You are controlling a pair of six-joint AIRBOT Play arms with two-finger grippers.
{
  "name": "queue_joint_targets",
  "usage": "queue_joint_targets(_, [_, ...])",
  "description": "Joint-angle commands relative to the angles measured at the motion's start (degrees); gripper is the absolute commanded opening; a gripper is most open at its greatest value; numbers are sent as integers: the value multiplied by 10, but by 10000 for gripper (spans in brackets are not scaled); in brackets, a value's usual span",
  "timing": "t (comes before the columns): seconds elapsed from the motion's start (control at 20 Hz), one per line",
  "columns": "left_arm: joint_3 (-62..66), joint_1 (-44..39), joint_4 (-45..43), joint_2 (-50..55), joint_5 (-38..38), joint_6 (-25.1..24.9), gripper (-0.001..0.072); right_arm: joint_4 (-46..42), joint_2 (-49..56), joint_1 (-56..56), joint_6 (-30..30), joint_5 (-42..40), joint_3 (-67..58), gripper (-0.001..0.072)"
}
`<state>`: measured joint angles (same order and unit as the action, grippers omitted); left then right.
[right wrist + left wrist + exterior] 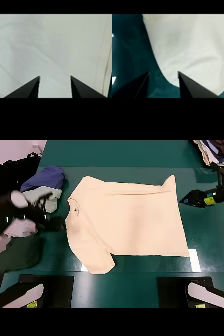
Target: Fold the shirts.
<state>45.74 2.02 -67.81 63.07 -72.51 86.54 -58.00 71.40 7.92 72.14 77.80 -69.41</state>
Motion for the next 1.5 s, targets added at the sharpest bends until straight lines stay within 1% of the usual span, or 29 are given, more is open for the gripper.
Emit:
queue_joint_targets(0.0, [-166, 2, 85, -98, 36, 0, 436, 14, -56, 21, -7, 3, 51, 432])
queue_joint_targets(0.15, [-215, -4, 109, -113, 55, 0, 436, 13, -78, 23, -7, 3, 53, 431])
queue_joint_targets(0.35, [-230, -59, 145, -112, 167, 1, 433, 13, -91, 23, -7, 6, 53, 431])
queue_joint_targets(0.4, [-230, -73, 146, -112, 188, 1, 391, 9, -91, 23, -7, 11, 53, 432])
queue_joint_targets(0.5, [-230, -81, 148, -112, 208, 7, 148, 8, -91, 28, -7, 26, 53, 431])
queue_joint_targets(0.55, [-229, -81, 148, -112, 209, 7, 44, 7, -91, 36, -6, 40, 53, 432])
queue_joint_targets(0.6, [-225, -81, 146, -112, 209, 7, 21, -3, -91, 49, -6, 53, 54, 431])
queue_joint_targets(0.7, [-203, -81, 146, -112, 193, 5, 21, -47, -105, 88, 9, 68, 88, 431])
queue_joint_targets(0.75, [-186, -81, 146, -112, 182, -1, 21, -94, -117, 112, 24, 68, 120, 431])
queue_joint_targets(0.85, [-151, -81, 146, -112, 169, -16, 21, -185, -136, 162, 37, 73, 196, 436])
queue_joint_targets(0.9, [-137, -81, 146, -112, 167, -16, 21, -198, -138, 189, 37, 83, 232, 489])
queue_joint_targets(0.95, [-125, -81, 147, -112, 168, -16, 21, -194, -138, 220, 37, 85, 269, 542])
queue_joint_targets(1.0, [-118, -81, 147, -112, 169, -17, 21, -185, -138, 242, 37, 80, 299, 541])
queue_joint_targets(1.05, [-115, -81, 147, -112, 171, -17, 21, -175, -138, 260, 37, 67, 327, 531])
queue_joint_targets(1.15, [-115, -81, 146, -112, 171, -25, 22, -149, -138, 272, 34, 44, 366, 473])
queue_joint_targets(1.35, [-115, -81, 146, -112, 170, -30, 21, -131, -138, 232, 38, -9, 398, 473])
queue_joint_targets(1.45, [-115, -81, 146, -112, 169, -30, 21, -117, -132, 215, 46, -21, 398, 461])
